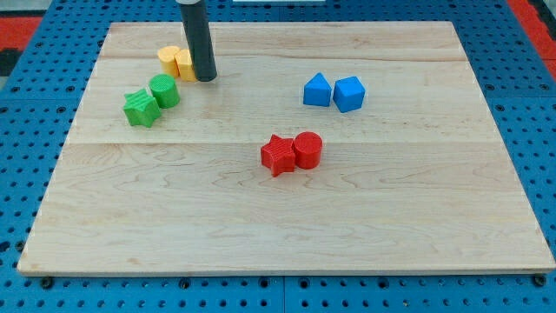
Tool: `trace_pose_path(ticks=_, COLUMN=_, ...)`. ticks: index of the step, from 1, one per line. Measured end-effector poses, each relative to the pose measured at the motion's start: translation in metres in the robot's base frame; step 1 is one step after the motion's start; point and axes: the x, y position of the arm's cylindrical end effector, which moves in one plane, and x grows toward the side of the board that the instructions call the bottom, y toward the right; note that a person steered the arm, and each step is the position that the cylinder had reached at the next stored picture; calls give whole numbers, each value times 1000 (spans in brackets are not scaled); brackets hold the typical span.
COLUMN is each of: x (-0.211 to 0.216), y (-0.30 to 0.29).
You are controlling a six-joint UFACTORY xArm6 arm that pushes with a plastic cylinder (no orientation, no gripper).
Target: Push the yellow hexagon along with yellow heart left a bit
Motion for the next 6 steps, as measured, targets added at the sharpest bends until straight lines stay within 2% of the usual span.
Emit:
trace_pose_path(ticks=2, x=-1, y=5)
trace_pose_path(ticks=3, x=2, y=26)
trace_pose_path(ticks=4, x=42, y=54)
trace_pose_path(ticks=5, x=58, y=10)
trace_pose_path(ticks=6, x=5, y=13)
